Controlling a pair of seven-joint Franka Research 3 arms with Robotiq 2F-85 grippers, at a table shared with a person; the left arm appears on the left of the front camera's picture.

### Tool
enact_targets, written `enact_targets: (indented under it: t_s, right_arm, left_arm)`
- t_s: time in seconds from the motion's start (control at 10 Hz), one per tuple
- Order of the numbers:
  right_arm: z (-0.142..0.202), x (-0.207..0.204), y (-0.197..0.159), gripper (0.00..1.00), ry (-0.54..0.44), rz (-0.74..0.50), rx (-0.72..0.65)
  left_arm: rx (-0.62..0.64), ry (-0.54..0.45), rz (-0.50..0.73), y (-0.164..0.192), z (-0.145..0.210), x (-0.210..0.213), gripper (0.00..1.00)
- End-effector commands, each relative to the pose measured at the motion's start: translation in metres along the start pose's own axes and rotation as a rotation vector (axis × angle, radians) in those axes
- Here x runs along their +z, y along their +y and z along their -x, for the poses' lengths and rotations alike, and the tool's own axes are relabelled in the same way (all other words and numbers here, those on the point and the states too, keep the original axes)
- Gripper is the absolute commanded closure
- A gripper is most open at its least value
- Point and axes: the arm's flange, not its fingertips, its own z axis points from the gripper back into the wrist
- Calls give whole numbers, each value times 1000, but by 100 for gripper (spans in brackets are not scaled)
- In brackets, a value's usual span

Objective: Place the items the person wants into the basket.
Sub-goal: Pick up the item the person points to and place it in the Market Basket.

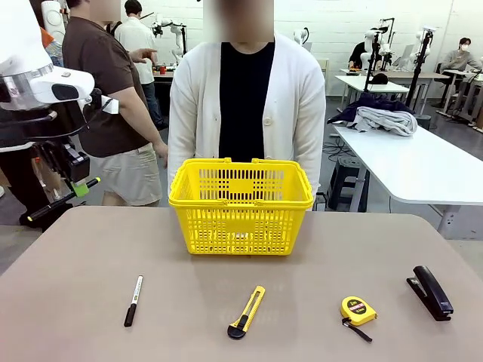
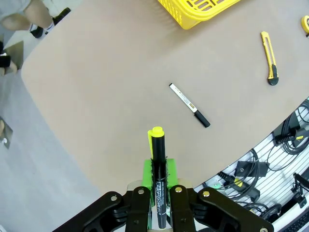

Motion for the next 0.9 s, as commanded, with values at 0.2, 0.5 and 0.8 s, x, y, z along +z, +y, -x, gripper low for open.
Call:
enact_targets:
  t_s: [0.2, 0.5, 0.8]
  right_arm:
    - [1, -2, 1, 0, 2, -2, 2]
    - [1, -2, 1, 0, 2, -2, 2]
    - [1, -2, 1, 0, 2, -2, 2]
  left_arm:
    - [7, -17, -3, 3, 3, 1, 100]
    - [7, -17, -3, 3, 3, 1, 100]
    - [-311, -64, 12, -7, -78, 15, 88]
